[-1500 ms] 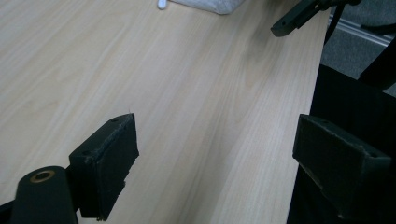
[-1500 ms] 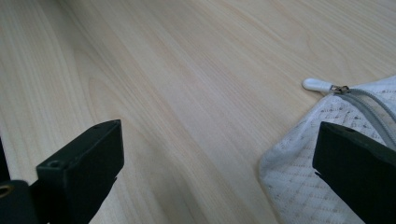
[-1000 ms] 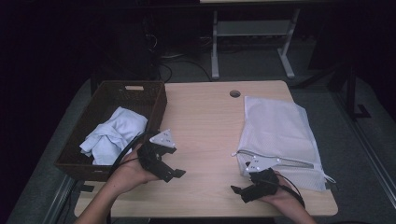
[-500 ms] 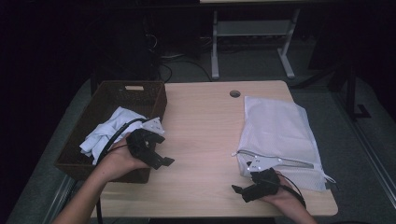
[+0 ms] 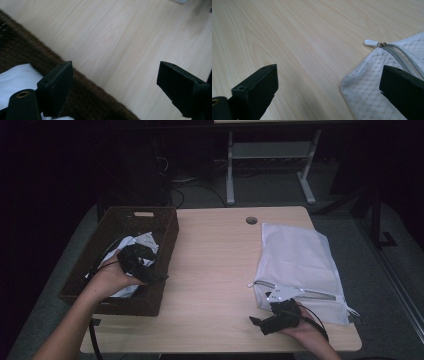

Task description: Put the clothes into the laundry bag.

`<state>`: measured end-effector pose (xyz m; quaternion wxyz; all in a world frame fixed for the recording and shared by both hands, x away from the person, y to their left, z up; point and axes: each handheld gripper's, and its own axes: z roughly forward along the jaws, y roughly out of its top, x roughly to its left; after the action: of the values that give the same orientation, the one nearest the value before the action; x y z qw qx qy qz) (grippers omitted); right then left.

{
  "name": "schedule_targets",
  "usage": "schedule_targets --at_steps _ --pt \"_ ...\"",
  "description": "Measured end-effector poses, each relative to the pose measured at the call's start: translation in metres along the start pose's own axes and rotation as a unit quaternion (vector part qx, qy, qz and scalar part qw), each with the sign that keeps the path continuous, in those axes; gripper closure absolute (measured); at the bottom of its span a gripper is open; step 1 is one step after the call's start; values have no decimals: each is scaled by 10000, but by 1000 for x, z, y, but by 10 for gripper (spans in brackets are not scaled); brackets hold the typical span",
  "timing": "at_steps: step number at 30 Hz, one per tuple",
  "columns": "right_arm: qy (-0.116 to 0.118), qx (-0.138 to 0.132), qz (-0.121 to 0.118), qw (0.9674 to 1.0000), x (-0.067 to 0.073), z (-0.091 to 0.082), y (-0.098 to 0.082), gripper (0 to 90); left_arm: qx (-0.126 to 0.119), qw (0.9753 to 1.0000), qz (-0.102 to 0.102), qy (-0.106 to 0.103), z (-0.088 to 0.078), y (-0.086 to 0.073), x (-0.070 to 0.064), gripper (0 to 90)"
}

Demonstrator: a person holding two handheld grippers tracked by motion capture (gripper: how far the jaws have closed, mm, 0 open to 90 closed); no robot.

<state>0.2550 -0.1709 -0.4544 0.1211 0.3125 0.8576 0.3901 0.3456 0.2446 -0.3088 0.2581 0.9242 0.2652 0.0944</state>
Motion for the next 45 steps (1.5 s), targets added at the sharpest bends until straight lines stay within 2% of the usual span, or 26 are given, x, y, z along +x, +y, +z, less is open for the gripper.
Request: schedule_targets --at_steps 4,9,17,23,27,32,34,38,45 --pt "47 55 -41 10000 2 2 -2 18 40 9993 -227 304 -8 -8 18 136" --pt "64 69 -96 9999 4 3 -1 18 28 9975 -513 487 -12 -21 40 135" --pt "53 82 -49 9999 2 3 -2 18 72 9923 -961 778 -11 -39 80 135" --pt "67 87 -36 9999 2 3 -2 18 96 9882 -1188 964 -4 -48 108 143" --pt "75 99 -36 9999 1 3 -3 18 293 9861 -1282 1016 8 -54 124 142" --pt "74 108 5 9999 -1 3 -5 18 627 9828 -1426 993 23 -61 137 142" --pt "72 117 7 9999 -1 3 -5 18 794 9807 -1486 991 29 -65 142 143" --pt "85 135 1 9999 -2 2 -6 18 937 9771 -1647 969 39 -73 147 153" --pt "110 152 -8 9998 -2 3 -6 18 1266 9716 -1727 1007 53 -87 152 162"
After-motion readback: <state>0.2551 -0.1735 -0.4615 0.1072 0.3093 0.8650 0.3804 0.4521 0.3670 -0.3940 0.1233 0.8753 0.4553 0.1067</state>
